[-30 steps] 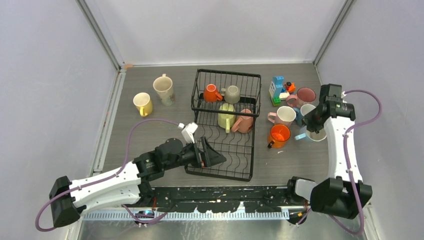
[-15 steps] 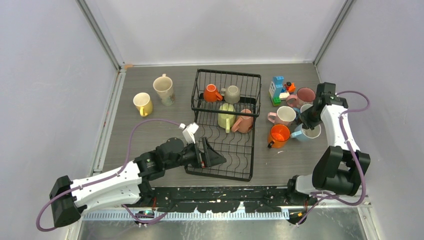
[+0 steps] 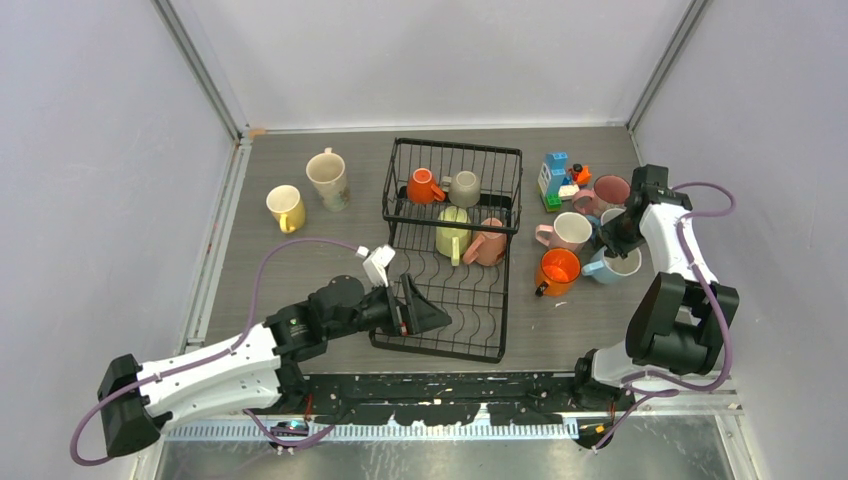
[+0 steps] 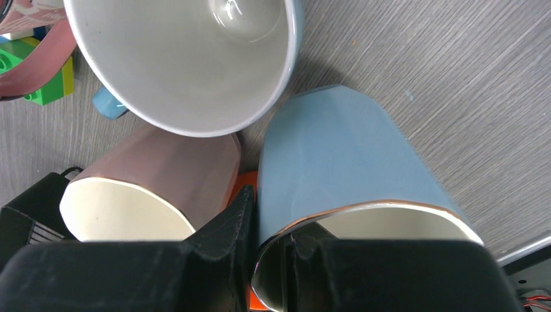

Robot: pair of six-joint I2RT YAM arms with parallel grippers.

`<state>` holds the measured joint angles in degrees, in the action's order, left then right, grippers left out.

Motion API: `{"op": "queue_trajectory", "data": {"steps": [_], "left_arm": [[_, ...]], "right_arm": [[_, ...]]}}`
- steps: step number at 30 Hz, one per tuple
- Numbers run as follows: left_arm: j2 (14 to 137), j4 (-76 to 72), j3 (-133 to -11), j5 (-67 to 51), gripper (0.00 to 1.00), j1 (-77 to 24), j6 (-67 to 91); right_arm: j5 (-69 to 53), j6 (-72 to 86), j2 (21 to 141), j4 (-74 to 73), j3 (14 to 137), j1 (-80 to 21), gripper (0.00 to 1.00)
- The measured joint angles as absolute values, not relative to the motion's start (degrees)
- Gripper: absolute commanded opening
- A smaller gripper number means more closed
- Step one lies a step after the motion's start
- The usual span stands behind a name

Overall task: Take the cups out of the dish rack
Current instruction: Place the cup at the center of the board.

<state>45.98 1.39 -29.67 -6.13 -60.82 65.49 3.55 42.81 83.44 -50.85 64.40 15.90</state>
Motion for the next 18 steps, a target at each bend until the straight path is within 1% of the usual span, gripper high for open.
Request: {"op": "queue_trajectory", "data": {"steps": [5,7,8,12,15,18], "left_arm": [[45.0,1.4,-29.6,-6.1,0.95,-60.7,65.6],[44.7,1.4,-29.5,-6.1,0.95,-60.7,65.6],[44.5,1.4,-29.4,-6.1,0.95,-60.7,65.6],[44.0,1.5,-28.9,-6.1,0.95,-60.7,65.8],[43.8,1.6,-28.8,-6.1,0.95,-60.7,65.8],[43.5,1.6,-28.8,-6.1,0.95,-60.7,65.8]], "right_arm": [[4.0,42.8,84.8,-50.7,64.4,16.0,0.15],[4.1,42.8,84.9,-50.6,64.4,16.0,0.22],[4.1,42.8,84.9,-50.6,64.4,16.0,0.23],[4.2,42.7,84.9,-50.4,64.4,16.0,0.36],[4.3,42.7,84.9,-50.2,64.4,16.0,0.44],[4.3,42.5,84.9,-50.1,64.4,16.0,0.45]]}}
